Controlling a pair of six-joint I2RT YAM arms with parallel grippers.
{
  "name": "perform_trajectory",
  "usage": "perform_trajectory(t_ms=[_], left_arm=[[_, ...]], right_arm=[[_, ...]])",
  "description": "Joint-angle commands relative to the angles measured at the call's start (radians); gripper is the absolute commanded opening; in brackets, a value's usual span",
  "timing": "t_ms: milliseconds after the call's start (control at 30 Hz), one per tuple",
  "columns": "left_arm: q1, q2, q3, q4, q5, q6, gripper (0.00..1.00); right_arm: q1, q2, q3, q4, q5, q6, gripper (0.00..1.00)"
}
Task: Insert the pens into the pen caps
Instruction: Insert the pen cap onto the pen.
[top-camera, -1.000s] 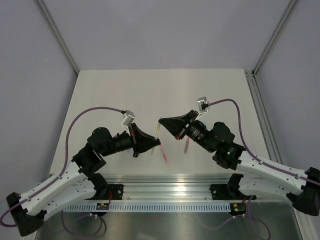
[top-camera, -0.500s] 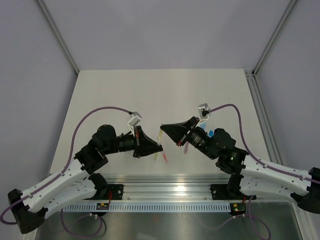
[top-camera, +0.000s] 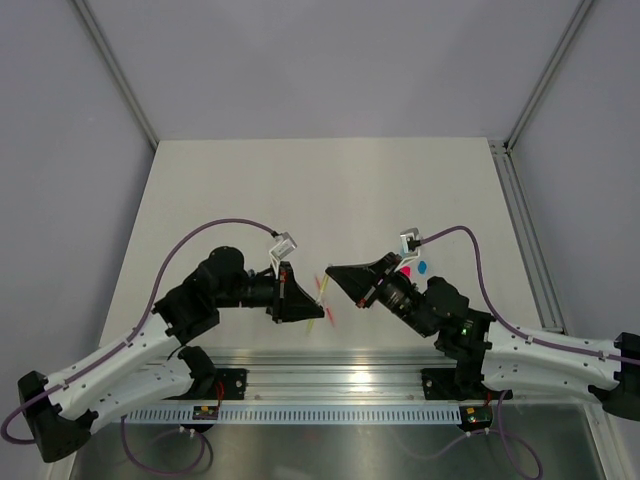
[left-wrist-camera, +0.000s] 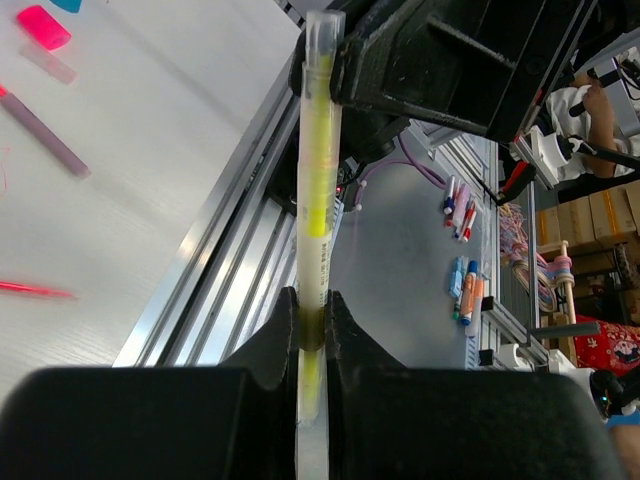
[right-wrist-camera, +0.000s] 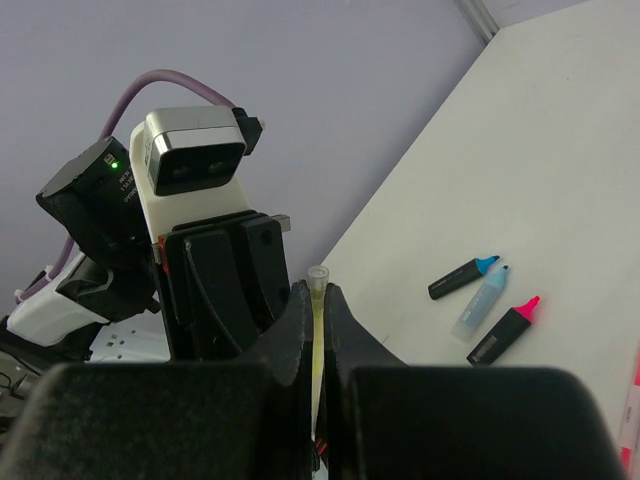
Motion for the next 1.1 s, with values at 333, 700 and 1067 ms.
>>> perform_trajectory(t_ms=[333, 700, 1067], left_arm=[[0.108, 0.002, 0.138, 0.346, -0.133, -0.022, 0.0], [0.144, 0.039, 0.182, 0.329, -0.106, -0.027, 0.0], [0.232, 0.017, 0.228, 0.243, -0.064, 0.009, 0.0]], right_arm=[[0.154, 0.134, -0.126, -0.082, -0.136, 0.103, 0.0], [0.25, 0.193, -0.092, -0.12, -0.064, 0.095, 0.0], [0.283, 0.177, -0.107, -0.12, -0.002, 0.117, 0.0]])
